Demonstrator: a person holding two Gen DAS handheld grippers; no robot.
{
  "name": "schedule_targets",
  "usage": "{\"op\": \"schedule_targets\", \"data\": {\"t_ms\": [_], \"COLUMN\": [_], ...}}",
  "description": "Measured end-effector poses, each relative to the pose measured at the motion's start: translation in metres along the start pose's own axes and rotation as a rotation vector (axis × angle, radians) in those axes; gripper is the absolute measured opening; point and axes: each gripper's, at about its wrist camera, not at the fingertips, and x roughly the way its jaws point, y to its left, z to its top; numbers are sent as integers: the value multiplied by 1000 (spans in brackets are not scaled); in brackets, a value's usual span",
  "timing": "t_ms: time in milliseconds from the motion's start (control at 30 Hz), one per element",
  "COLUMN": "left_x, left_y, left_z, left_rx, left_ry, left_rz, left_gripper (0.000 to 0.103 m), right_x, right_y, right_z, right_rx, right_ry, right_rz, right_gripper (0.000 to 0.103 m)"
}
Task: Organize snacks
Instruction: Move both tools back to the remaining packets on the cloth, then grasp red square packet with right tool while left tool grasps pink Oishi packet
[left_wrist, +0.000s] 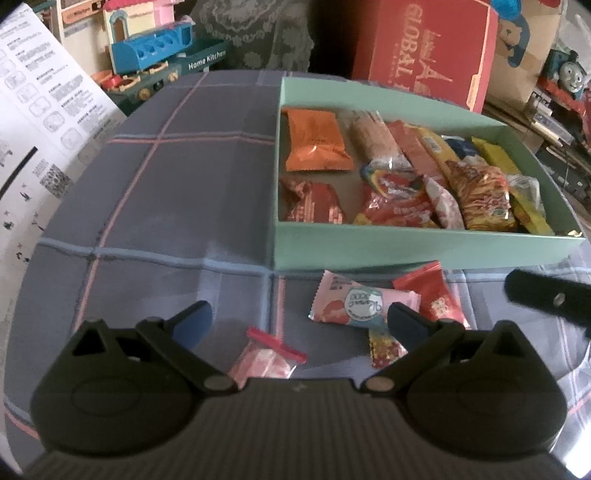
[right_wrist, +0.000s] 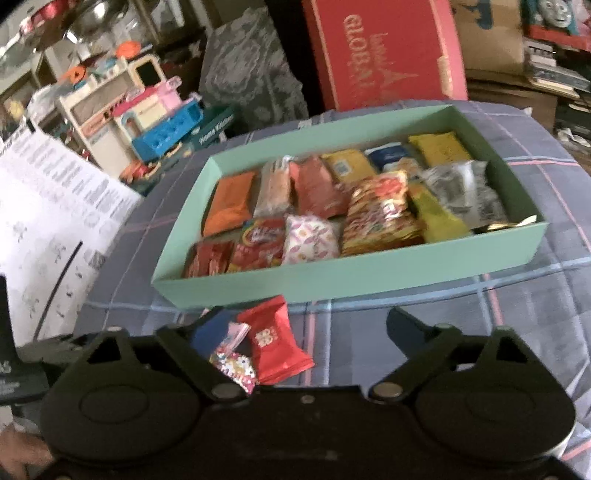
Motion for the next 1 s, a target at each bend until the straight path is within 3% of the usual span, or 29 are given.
{"op": "schedule_targets", "data": {"t_ms": [167,267,400,467,633,733,767,800,1000], "left_x": [17,26,28,27,24,22,21,21,24], "left_y": [-6,-5,14,23,41,41,40,39,28], "left_z": [5,3,2,2,3,2,2,2,0], "left_rx": [-5,19,-8,-14,-45,-35,-30,-25,-17], "left_ry": [15,30,36,35,42,38,38,38,56], "left_rz": [-18,27,27,41,60,60,57,52,15], "left_gripper": [103,103,103,103,103,103,103,103,103], "right_x": [18,28,42,51,66,74,74,74,65], "right_y": [5,6,11,16,30,36,39,41,18], "right_z": [0,0,-2,-4,-6,-6,-6,-7,-9], "right_rx": [-8,-11,-30,-44,-76,-102,-128,-153,-122], "right_ry": [38,59,86,111,133,133,131,130,107], "right_rz": [9,18,26,37,42,26,11,2,-28], "right_gripper": [85,77,73,63,60,51,38,35,34]}}
